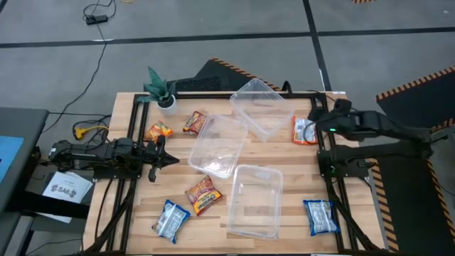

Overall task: Sort Maruchan noodles
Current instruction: Put the right orange noodle pack into the top transparent bin

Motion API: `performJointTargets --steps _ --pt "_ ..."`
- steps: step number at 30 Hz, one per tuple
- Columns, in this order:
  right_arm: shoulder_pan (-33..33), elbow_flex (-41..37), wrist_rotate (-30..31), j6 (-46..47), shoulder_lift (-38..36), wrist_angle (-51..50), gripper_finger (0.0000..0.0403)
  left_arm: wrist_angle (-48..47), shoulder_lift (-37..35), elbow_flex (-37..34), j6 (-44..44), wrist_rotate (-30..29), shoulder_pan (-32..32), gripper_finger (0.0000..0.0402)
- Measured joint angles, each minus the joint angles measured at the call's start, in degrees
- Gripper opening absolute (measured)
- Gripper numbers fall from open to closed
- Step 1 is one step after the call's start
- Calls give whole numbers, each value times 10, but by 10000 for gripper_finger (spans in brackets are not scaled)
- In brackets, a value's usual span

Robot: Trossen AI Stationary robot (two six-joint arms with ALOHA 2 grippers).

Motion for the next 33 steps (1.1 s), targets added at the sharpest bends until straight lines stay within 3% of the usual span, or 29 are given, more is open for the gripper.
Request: performJointTargets --steps 6,12,19,25,33 --pt "-155 -21 -133 47 103 -57 268 0 0 0 0 -1 0 0" --pt "-355 -81 -324 -169 133 93 268 0 0 0 0 -1 0 0" --pt "-516 -117 -372 -258 185 146 268 0 0 0 0 -1 0 0" --pt "-547 -170 -438 -279 236 230 268 0 0 0 0 0 0 0" --pt "-544 -185 -437 -283 300 310 261 0 0 0 0 0 0 0"
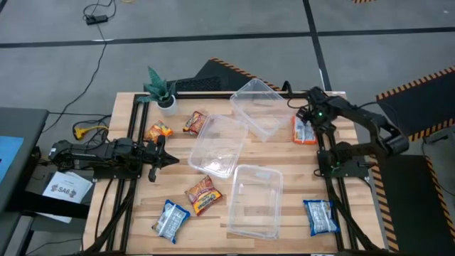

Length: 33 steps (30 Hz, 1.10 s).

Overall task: Sort Maruchan noodles
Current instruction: Put the right orange noodle pack into the top transparent bin

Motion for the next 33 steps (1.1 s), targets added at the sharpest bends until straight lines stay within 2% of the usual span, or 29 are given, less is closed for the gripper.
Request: performJointTargets --steps 2,4,8,9,12,17,23,26,33 --pt "0 0 0 -5 16 4 240 0 0 0 0 0 0 0" --pt "0 1 0 -16 30 1 197 0 0 0 0 0 0 0" --pt "8 2 4 -51 36 -5 50 0 0 0 0 0 0 0" --pt "10 2 4 -57 29 -3 29 0 0 0 0 0 0 0" --pt "14 14 21 -65 -10 -25 23 0 0 0 0 0 0 0" --pt "23 90 98 -86 -96 -83 17 0 0 0 0 0 0 0" --pt "36 211 139 -119 -167 -49 17 0 0 0 0 0 0 0" --pt "84 248 113 -128 -178 13 17 0 0 0 0 0 0 0" --pt "272 269 92 -122 -150 128 17 0 0 0 0 0 0 0"
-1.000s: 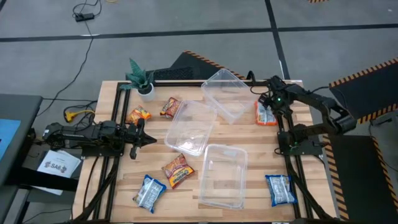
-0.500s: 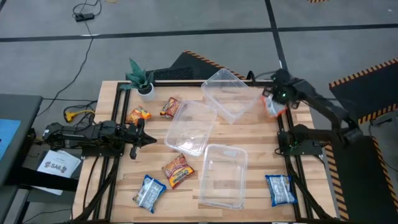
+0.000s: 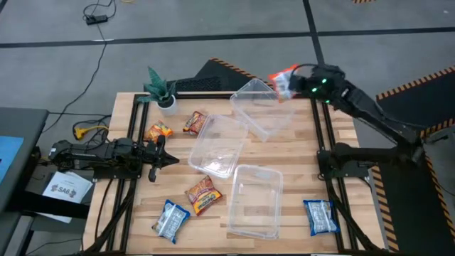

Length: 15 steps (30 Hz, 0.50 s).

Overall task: Sort Maruchan noodles
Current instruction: Put the right orange noodle pack into the top transparent bin, then put the orange noodle pack into the top transparent bin

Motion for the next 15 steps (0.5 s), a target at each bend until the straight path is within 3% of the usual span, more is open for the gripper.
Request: performJointTargets --steps 7,11,15 --pt "103 -1 18 34 94 -9 21 10 0 0 3 -2 0 0" --pt "110 -1 17 23 134 -7 69 8 0 0 -15 0 0 0" --pt "99 -1 6 18 144 -6 134 40 0 0 -136 23 0 0"
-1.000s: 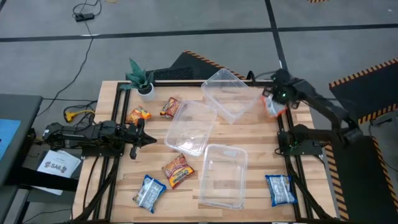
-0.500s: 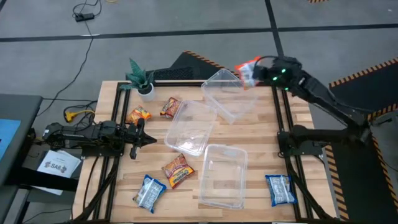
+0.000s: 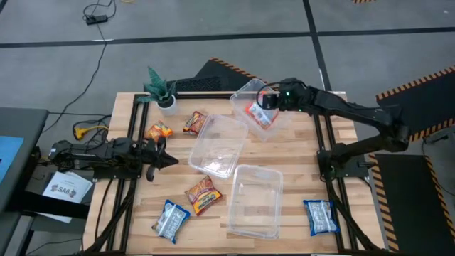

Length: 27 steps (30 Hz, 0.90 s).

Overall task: Sort Maruchan noodles
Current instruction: Put the orange noodle pack into the top transparent bin

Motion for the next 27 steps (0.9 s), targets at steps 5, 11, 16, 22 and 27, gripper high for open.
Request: performJointTargets --steps 5,11,16,22,27 --pt "-10 4 -36 5 -12 0 229 63 0 0 -80 -43 0 0" --pt "-12 26 -37 4 -42 2 294 111 2 52 -124 -172 16 3" --pt "-12 28 -36 4 -53 5 301 -210 71 214 -200 -212 72 54" --pt "-11 28 -36 3 -50 4 301 -499 241 347 -227 -216 167 157" --pt "-7 28 -36 3 -48 -2 301 -571 381 362 -194 -132 248 217"
